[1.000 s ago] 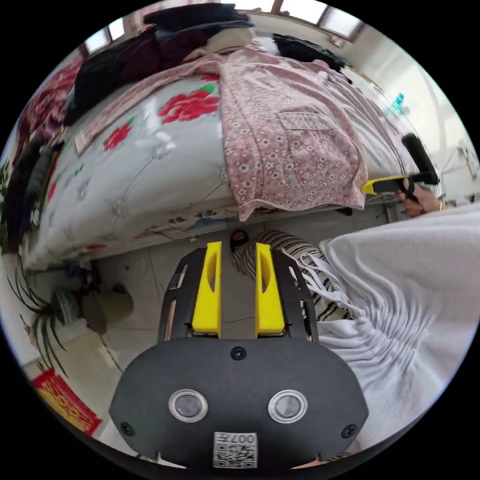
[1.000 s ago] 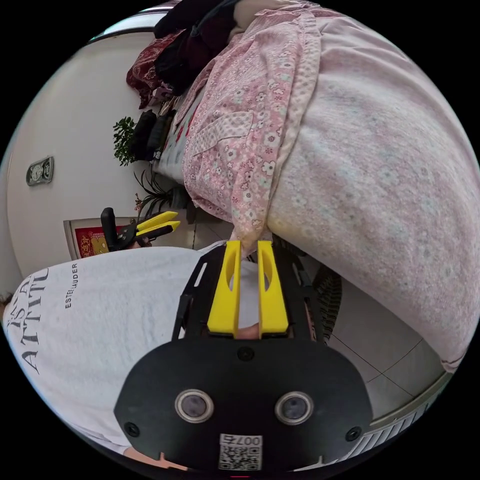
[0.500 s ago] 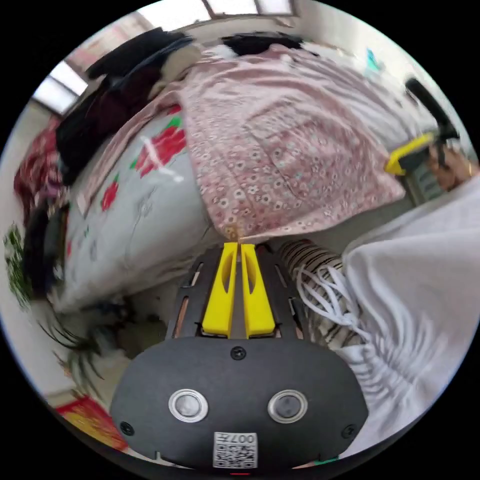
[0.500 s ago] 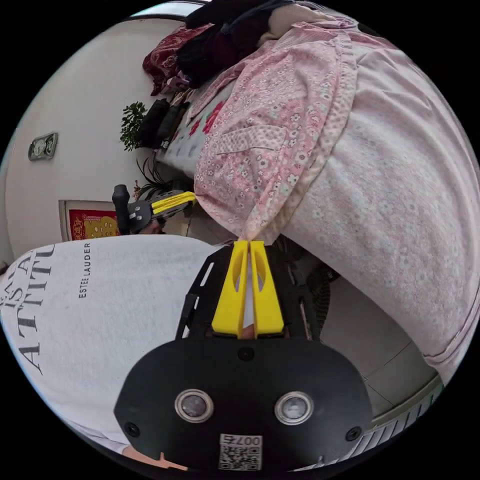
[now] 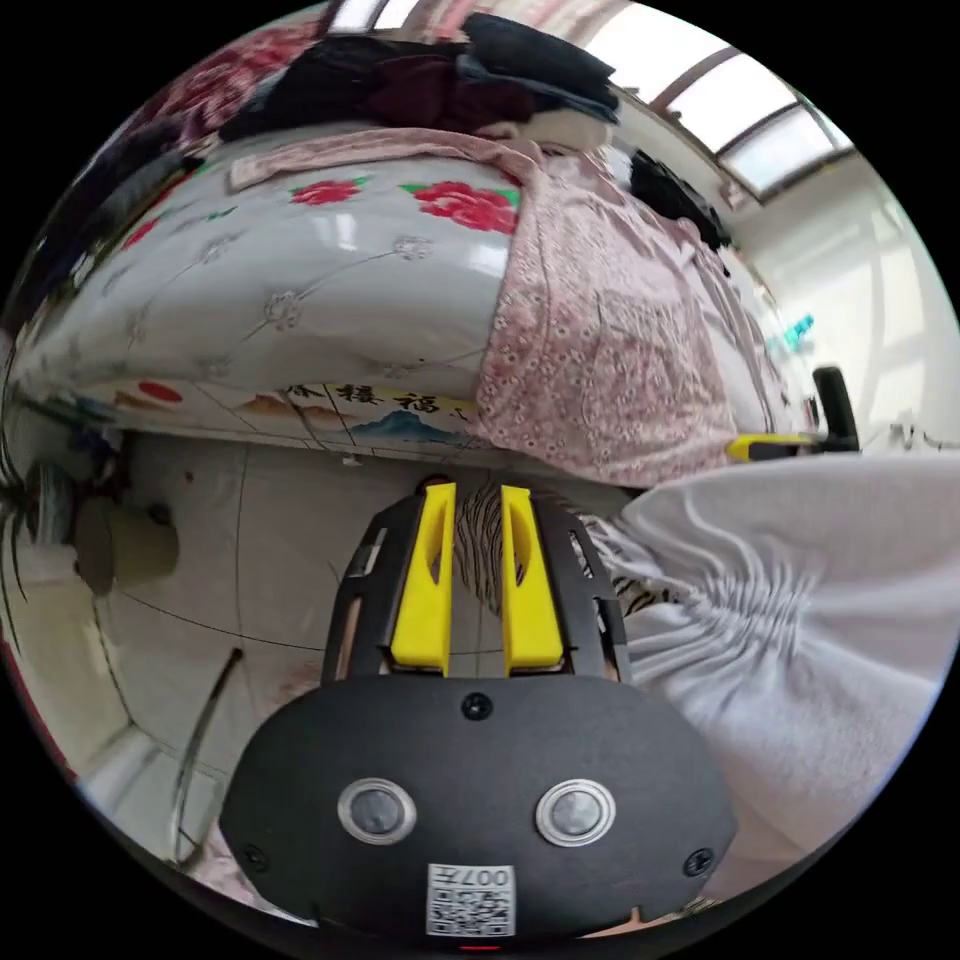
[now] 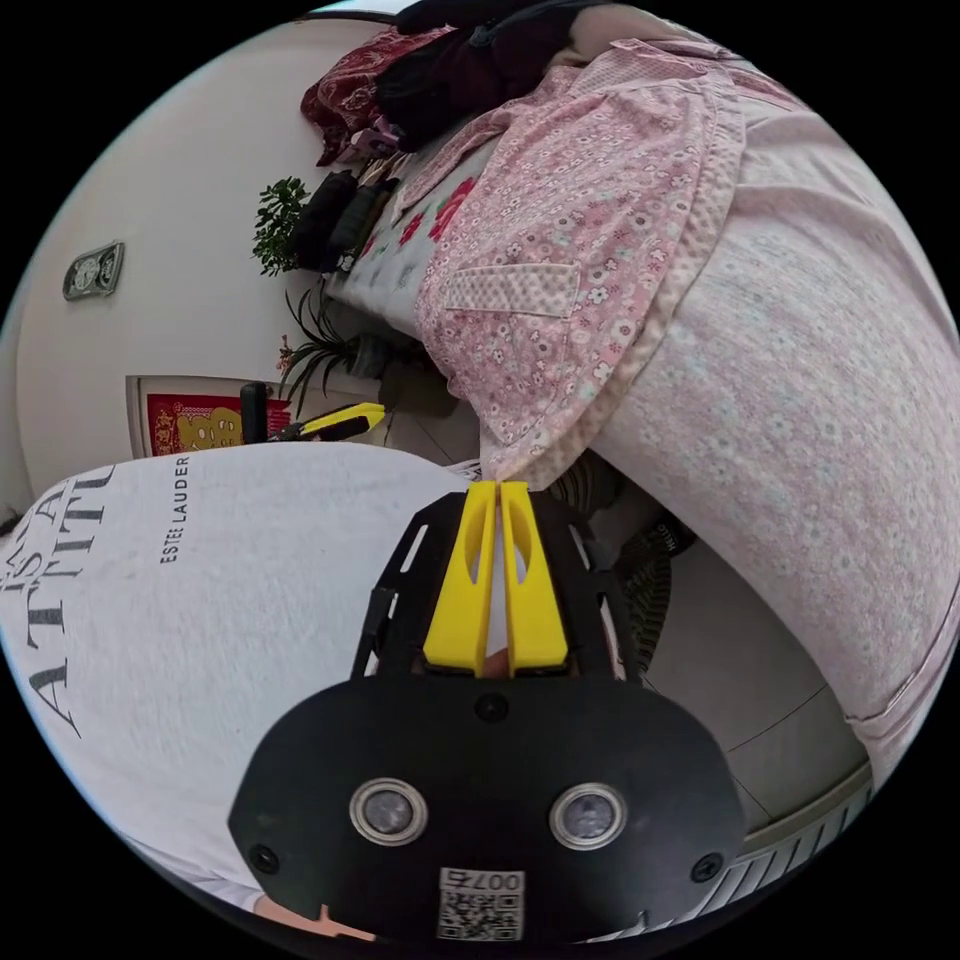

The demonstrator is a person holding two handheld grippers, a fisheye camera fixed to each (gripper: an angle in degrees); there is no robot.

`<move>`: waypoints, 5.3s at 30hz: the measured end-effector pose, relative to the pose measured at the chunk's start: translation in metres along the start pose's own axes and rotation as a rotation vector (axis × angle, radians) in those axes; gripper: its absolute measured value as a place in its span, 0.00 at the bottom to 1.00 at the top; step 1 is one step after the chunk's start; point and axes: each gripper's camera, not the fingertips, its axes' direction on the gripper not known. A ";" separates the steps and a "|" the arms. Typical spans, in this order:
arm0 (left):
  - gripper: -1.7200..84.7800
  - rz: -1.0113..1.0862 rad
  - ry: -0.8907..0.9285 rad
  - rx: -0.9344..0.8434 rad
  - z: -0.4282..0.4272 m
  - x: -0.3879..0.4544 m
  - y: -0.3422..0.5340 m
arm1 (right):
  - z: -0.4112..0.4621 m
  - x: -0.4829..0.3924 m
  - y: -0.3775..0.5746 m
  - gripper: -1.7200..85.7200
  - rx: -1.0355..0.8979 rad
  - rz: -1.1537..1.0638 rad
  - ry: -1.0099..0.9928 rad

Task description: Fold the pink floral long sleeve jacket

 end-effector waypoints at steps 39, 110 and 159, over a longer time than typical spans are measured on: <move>0.09 -0.037 -0.044 0.080 -0.155 -0.073 -0.016 | 0.058 -0.008 -0.021 0.02 -0.162 -0.152 0.062; 0.01 0.153 -0.451 0.085 0.020 -0.138 -0.624 | 0.019 0.095 -0.500 0.07 0.364 0.139 0.660; 0.04 -0.015 0.150 0.035 0.085 0.177 -0.227 | -0.201 -0.115 -0.040 0.02 0.642 -0.266 0.277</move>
